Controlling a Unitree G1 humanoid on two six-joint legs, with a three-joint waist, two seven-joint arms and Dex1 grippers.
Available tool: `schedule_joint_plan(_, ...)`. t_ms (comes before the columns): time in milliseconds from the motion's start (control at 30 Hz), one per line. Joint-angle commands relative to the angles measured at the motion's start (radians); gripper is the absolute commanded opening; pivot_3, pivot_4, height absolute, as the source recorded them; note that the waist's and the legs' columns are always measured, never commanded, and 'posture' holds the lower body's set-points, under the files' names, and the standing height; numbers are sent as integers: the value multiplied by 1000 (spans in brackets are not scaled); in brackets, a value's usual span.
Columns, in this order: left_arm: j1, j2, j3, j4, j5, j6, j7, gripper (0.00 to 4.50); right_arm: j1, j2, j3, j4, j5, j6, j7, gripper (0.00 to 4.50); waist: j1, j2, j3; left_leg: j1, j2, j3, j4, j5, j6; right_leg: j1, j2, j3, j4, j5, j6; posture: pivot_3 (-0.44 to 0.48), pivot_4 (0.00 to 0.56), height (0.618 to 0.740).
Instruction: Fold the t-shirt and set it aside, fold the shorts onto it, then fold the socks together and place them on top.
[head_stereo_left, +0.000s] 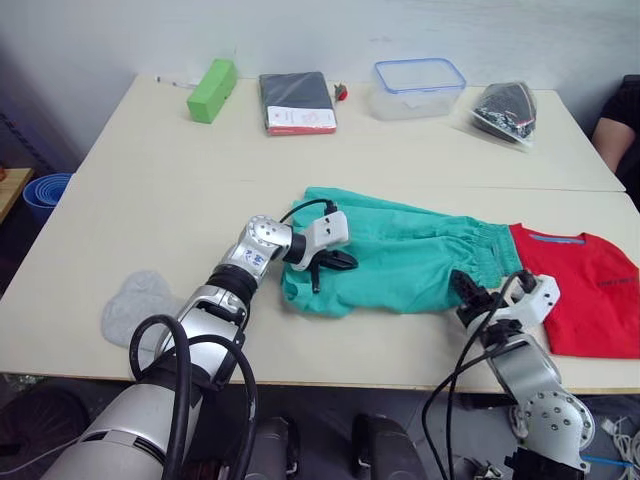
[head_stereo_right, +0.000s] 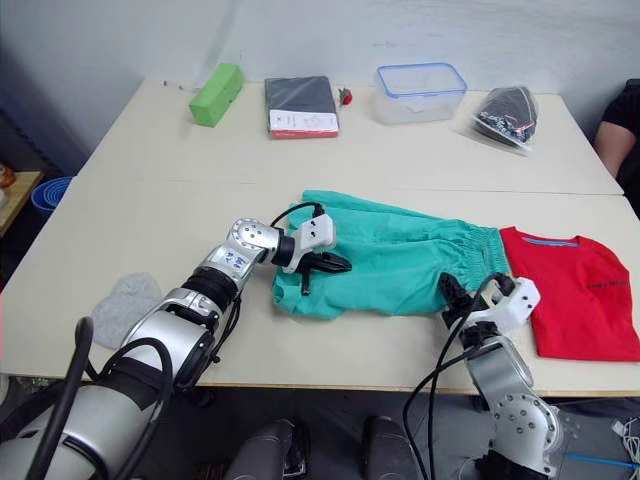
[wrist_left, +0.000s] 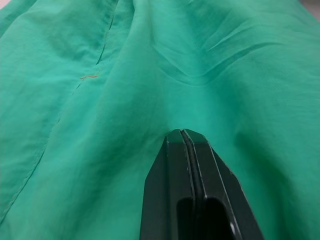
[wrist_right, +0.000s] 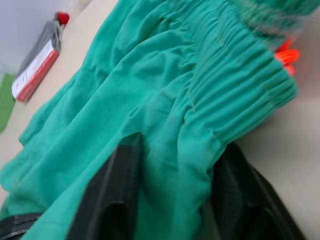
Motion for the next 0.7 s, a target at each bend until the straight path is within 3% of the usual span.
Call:
schedule_joint_plan(33, 17, 6, 12, -21, 1, 24, 22, 0, -44, -88, 43, -63, -96, -44, 75, 150, 0, 0, 0, 0, 0, 1, 0, 0, 0, 0, 0, -1, 0, 0, 0, 0, 150, 740)
schedule_joint_plan(233, 26, 12, 19, -36, 3, 34, 26, 0, -148, -296, 216, -135, -262, -42, 272, 67, -1, 1, 0, 0, 0, 1, 0, 0, 0, -1, 0, -3, 0, 0, 0, 0, 150, 740)
schedule_joint_plan(467, 29, 24, 31, -42, 2, 43, 45, 0, -303, -513, 551, -166, -505, -112, 618, 67, 2, 0, 1, 0, 0, 1, 1, 0, 0, -1, 1, -7, 0, 0, 0, 0, 150, 740)
schedule_joint_plan(600, 34, 31, 45, -52, -8, 56, 56, 0, -372, -544, 686, -107, -647, -188, 752, 67, 2, 0, 1, -1, 0, 1, 2, 0, 0, 0, 1, -8, 1, 0, 1, 0, 150, 740)
schedule_joint_plan(700, 49, 45, 61, -87, -20, 69, 65, 0, -437, -490, 736, 4, -730, -215, 765, 67, 0, 0, 1, -1, 0, 2, 3, 0, 0, 0, 1, -8, 1, 1, 1, 0, 150, 740)
